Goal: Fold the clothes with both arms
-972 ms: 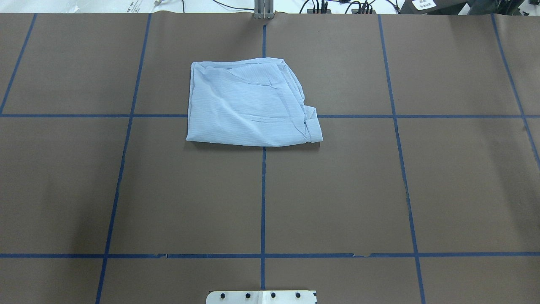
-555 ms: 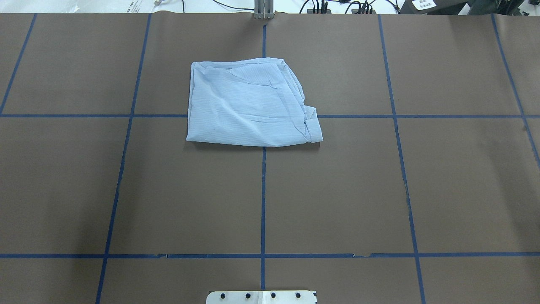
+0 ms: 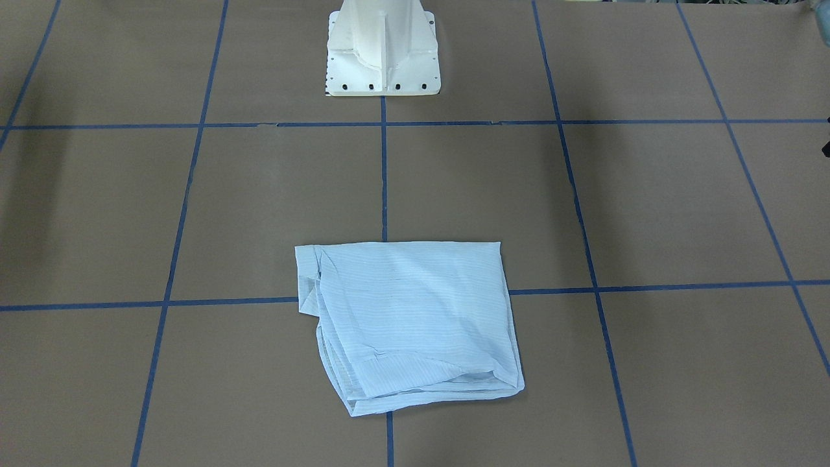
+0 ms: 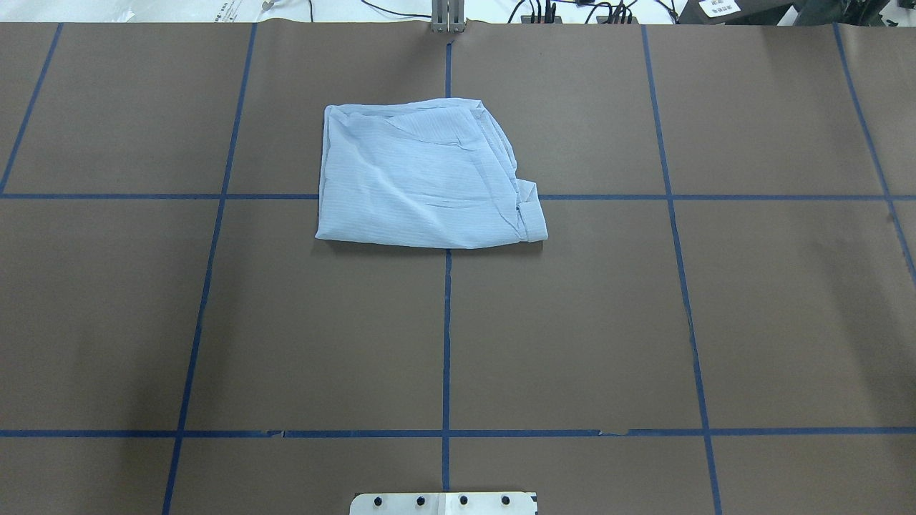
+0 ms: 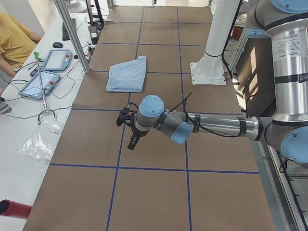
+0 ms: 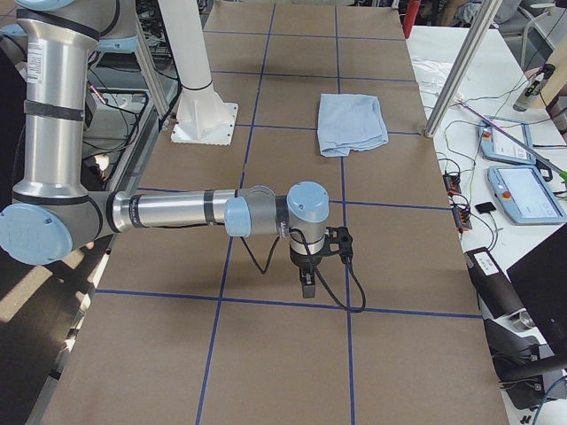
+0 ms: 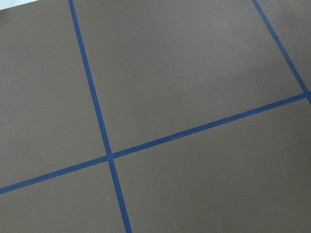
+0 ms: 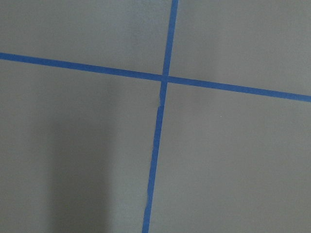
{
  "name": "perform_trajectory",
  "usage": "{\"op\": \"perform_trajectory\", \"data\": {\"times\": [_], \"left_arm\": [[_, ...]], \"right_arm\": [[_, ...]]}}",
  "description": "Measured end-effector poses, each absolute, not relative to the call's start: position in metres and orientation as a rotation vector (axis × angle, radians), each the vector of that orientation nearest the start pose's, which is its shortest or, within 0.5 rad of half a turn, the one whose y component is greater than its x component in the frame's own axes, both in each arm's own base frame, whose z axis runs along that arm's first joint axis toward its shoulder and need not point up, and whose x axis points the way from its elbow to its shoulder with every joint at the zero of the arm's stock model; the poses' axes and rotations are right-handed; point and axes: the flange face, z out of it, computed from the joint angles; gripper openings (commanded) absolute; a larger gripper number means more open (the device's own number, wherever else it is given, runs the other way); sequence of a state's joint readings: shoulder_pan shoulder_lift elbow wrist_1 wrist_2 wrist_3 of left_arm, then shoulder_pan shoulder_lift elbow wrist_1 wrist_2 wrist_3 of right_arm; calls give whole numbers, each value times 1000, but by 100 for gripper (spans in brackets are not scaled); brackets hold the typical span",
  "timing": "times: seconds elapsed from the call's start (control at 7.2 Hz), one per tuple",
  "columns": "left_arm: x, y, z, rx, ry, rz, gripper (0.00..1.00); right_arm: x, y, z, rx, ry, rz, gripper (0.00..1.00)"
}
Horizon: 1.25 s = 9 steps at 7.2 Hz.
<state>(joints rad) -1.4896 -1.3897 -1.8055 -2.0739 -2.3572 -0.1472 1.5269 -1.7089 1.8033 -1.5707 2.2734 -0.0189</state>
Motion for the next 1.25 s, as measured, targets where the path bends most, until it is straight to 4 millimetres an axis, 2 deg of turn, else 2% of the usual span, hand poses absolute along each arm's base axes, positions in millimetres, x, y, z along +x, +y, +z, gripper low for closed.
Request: {"op": "perform_trajectory", "data": {"times": [1.25], "left_arm": [[-28, -440, 566, 441, 810, 155, 100]], "right_arm": [[48, -432, 615, 80, -739, -94, 100]]}}
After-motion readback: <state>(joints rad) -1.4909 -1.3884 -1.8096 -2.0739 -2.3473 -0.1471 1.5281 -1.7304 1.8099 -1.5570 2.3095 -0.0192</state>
